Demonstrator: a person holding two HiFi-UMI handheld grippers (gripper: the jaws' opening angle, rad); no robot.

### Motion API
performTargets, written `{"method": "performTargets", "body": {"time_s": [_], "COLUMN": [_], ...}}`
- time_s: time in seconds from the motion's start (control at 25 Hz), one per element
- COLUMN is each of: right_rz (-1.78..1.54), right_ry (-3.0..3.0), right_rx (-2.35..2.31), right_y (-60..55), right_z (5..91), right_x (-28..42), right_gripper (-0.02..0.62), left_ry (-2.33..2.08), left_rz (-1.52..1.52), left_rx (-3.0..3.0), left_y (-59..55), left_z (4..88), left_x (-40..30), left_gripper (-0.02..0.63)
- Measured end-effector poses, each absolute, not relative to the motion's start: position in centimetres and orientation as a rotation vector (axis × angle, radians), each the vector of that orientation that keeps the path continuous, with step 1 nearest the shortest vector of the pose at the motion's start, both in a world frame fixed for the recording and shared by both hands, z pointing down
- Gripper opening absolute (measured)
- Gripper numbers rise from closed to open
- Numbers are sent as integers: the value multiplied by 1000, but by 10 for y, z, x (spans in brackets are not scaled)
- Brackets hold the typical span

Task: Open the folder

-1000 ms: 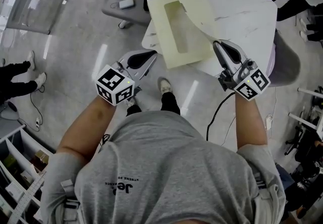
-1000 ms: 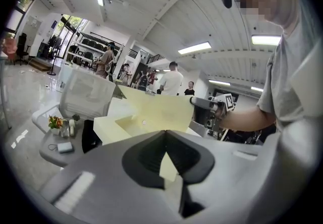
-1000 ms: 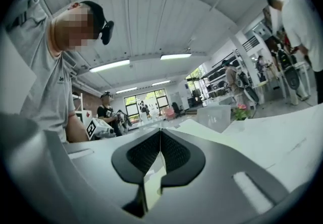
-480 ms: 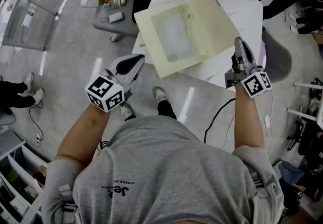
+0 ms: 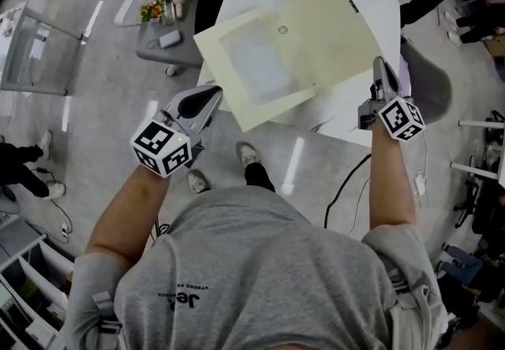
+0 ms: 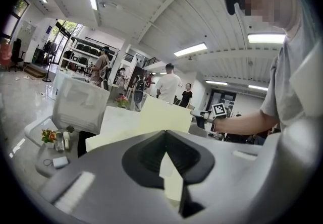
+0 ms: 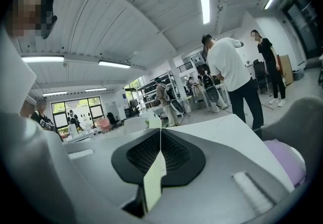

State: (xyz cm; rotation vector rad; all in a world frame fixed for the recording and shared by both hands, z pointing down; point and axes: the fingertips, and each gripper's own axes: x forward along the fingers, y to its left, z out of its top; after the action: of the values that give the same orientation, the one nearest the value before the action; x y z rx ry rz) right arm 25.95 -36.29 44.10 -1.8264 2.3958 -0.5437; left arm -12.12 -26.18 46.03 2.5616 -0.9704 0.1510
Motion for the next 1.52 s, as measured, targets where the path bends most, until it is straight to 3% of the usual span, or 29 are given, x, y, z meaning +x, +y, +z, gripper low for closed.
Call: {"method": "performTargets", "body": {"time_s": [0.52,1.08,1.28,1.36,1.52], "right_rz": [-767,-1023,-1186,-1216,-1031], "right_ry": [2273,2224,2255,2304,2488], "right_rx": [-2139,-2402,-2549,-2640,-2811], "right_y": [-374,-369,-360,-356,-359], "right_z": [523,616,654,666,664], "right_x": [337,376,383,385,381], "right_gripper": [6,21,51,92,106], "left_ry": [-955,-931,-927,-923,-913], "left_rz": [167,203,212,212,207], "left_rx": [2555,2536,2525,2521,2515], "left_y": [-279,-290,-293,-293,-292], "left_z": [465,482,488,490,494], "left_x": [-98,-82,-80,-79,-76], "left_gripper": [57,57,57,57,57]}}
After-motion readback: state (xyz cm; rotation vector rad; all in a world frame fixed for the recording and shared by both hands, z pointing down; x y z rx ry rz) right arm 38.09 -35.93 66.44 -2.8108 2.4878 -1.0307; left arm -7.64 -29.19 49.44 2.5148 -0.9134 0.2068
